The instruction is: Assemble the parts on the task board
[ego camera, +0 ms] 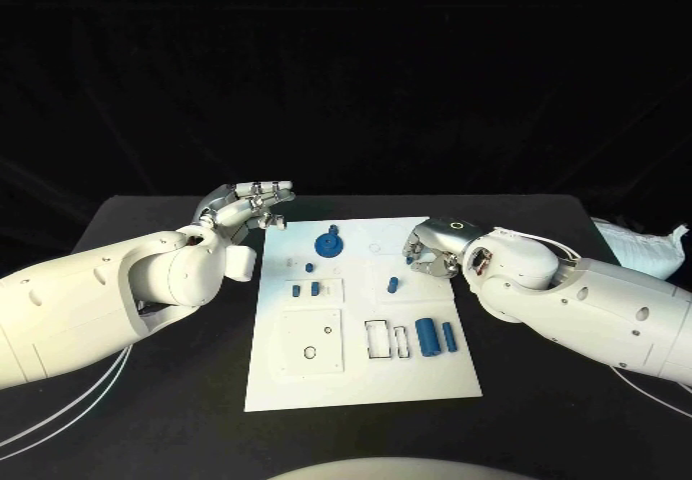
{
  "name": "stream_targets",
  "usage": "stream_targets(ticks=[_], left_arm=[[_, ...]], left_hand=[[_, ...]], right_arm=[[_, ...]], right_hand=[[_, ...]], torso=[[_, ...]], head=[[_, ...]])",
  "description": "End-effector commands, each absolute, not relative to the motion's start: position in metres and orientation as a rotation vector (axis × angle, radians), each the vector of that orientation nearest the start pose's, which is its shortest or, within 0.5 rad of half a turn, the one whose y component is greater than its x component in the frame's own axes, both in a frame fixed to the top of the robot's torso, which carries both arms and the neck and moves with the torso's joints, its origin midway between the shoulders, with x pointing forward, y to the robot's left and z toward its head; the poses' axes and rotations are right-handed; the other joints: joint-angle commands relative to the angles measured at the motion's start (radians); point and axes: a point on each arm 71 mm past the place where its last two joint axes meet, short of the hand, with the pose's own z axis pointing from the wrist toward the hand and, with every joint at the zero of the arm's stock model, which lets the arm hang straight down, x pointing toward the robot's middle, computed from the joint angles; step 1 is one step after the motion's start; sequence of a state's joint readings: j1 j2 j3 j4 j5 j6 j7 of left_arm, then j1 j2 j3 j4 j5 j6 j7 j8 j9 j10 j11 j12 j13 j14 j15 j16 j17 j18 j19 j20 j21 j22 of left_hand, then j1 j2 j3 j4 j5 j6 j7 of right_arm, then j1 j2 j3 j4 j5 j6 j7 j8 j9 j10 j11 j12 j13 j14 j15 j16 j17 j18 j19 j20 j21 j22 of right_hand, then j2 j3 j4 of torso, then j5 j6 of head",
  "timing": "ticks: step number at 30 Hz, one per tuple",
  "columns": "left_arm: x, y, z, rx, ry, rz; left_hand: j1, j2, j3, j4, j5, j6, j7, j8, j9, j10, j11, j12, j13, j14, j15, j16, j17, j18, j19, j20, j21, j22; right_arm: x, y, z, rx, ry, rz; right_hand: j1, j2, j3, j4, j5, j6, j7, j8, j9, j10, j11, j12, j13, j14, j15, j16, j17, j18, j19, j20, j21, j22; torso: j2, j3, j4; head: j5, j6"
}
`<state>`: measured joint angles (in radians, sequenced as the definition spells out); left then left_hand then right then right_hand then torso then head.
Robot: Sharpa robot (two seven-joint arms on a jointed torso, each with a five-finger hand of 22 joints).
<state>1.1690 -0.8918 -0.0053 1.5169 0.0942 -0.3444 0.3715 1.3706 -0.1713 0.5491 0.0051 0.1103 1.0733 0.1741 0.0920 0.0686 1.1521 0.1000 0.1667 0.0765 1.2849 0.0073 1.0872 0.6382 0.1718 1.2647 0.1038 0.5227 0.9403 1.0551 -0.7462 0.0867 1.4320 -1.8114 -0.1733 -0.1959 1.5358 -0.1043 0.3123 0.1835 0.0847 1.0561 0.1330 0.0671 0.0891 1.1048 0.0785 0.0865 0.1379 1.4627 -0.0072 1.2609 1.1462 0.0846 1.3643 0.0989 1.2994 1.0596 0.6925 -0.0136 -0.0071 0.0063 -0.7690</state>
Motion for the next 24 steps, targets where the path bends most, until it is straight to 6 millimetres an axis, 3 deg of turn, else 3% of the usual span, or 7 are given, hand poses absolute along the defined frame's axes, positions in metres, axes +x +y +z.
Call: stream_targets(ticks=[1, 7, 18, 24], left_arm=[[0.4905, 0.2403, -0.1833, -1.308, 1.313, -1.523], [0.4907, 0.2409, -0.1837, -1.311, 1.316, -1.522], [0.4903, 0.2419, -0.1842, -1.316, 1.322, -1.515], [0.4900, 0.2417, -0.1843, -1.316, 1.327, -1.514]], left_hand=[[-0.003, 0.005, -0.007, -0.001, -0.004, 0.002, -0.006, 0.004, 0.001, 0.003, -0.005, 0.005, 0.001, -0.011, -0.001, -0.005, -0.004, 0.011, -0.005, 0.001, -0.007, -0.002], [0.001, 0.006, -0.010, -0.005, -0.004, 0.002, -0.006, 0.005, 0.001, 0.001, -0.006, 0.007, 0.001, -0.013, -0.001, -0.006, -0.007, 0.011, -0.005, 0.000, -0.009, -0.004], [0.011, 0.010, -0.014, -0.014, -0.002, 0.000, -0.005, 0.006, 0.001, -0.003, -0.005, 0.012, 0.001, -0.018, -0.002, -0.010, -0.017, 0.011, -0.004, -0.001, -0.013, -0.008], [0.014, 0.011, -0.015, -0.018, -0.002, -0.001, -0.004, 0.006, 0.001, -0.004, -0.005, 0.014, 0.001, -0.019, -0.002, -0.010, -0.019, 0.011, -0.003, -0.001, -0.014, -0.008]], right_arm=[[0.4886, -0.1746, -0.2266, -0.423, 1.732, 0.416], [0.4881, -0.1714, -0.2282, -0.436, 1.744, 0.421], [0.4868, -0.1686, -0.2329, -0.482, 1.788, 0.390], [0.4870, -0.1677, -0.2308, -0.483, 1.754, 0.367]], right_hand=[[-0.007, -0.001, 0.010, -0.002, -0.005, 0.003, -0.005, -0.002, -0.001, 0.003, -0.005, -0.004, -0.008, 0.036, 0.001, -0.007, -0.002, 0.013, 0.000, 0.001, -0.004, -0.002], [-0.016, 0.006, 0.040, -0.014, -0.006, 0.015, -0.006, -0.001, 0.000, 0.019, -0.007, -0.004, -0.029, 0.037, -0.001, -0.010, -0.005, 0.013, 0.002, -0.001, -0.004, 0.000], [-0.022, 0.045, 0.104, -0.063, -0.022, 0.092, -0.020, 0.023, 0.020, 0.103, -0.026, 0.011, -0.045, 0.043, -0.015, -0.003, 0.003, 0.010, 0.013, -0.013, 0.006, 0.016], [-0.032, 0.047, 0.120, -0.081, -0.028, 0.103, -0.020, 0.023, 0.026, 0.121, -0.028, 0.006, -0.049, 0.044, -0.017, -0.001, 0.003, 0.009, 0.016, -0.016, 0.009, 0.020]], torso=[[0.000, -0.0003, -0.0008], [-0.001, 0.0001, -0.0004], [0.000, 0.0009, -0.0031], [-0.001, 0.0010, -0.0033]], head=[[0.002, -0.002], [0.003, -0.004], [0.007, -0.009], [0.009, -0.012]])
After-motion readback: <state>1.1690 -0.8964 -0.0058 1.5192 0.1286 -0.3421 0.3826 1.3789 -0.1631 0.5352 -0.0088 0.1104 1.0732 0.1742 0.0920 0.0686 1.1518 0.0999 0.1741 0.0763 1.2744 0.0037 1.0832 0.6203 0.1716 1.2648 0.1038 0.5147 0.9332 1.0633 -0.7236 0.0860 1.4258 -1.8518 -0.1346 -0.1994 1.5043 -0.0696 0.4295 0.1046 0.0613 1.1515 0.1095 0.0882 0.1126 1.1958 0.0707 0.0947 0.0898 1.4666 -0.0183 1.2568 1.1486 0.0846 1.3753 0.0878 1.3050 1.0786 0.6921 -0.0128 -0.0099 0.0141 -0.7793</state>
